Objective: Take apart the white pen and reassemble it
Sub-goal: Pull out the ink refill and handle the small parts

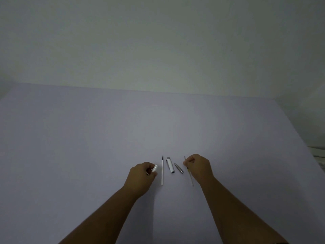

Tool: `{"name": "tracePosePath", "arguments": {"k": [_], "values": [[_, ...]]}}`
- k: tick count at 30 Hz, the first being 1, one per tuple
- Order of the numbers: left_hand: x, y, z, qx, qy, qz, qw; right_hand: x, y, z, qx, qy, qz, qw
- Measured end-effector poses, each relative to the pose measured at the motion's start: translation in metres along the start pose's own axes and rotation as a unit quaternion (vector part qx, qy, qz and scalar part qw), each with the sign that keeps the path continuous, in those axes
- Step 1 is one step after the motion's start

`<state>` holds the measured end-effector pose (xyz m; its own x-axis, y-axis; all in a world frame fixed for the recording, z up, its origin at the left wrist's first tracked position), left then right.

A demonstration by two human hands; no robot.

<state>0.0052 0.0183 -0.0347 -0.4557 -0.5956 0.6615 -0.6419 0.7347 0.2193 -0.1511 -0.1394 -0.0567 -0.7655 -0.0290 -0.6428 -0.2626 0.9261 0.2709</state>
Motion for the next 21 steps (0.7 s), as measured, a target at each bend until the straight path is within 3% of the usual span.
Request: {"name": "tracePosePath", "arguments": {"k": [8,12,17,21], "values": [[-0.003,0.0,0.0,0.002,-0.001,-0.002,1.0,-0.001,0.005,0.001,0.008,-0.008,0.002,1.0],[-0.004,-0.001,-0.004,0.011,-0.007,-0.009,1.0,-0.02,0.012,0.008,0.0,0.013,-0.06,0.998],[-0.013,-0.001,-0.016,0.041,-0.013,-0.028,0.999,-0.057,0.036,0.052,-0.089,0.168,-0.166,0.968],[-0.019,0.001,-0.021,0.045,-0.01,-0.034,0.998,-0.068,0.048,0.074,-0.062,0.268,-0.164,0.947]]}}
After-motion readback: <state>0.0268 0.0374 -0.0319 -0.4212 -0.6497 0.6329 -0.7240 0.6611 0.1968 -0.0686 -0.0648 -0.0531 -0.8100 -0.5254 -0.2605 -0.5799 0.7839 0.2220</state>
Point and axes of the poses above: each hand's wrist, its own y-axis away from the middle knuckle, its own z-axis out of the palm, x = y × z, the point moved 4 cm from there along -y, towards the middle knuckle, and after that the axes turned 6 degrees about x, right-handed, at the moved point
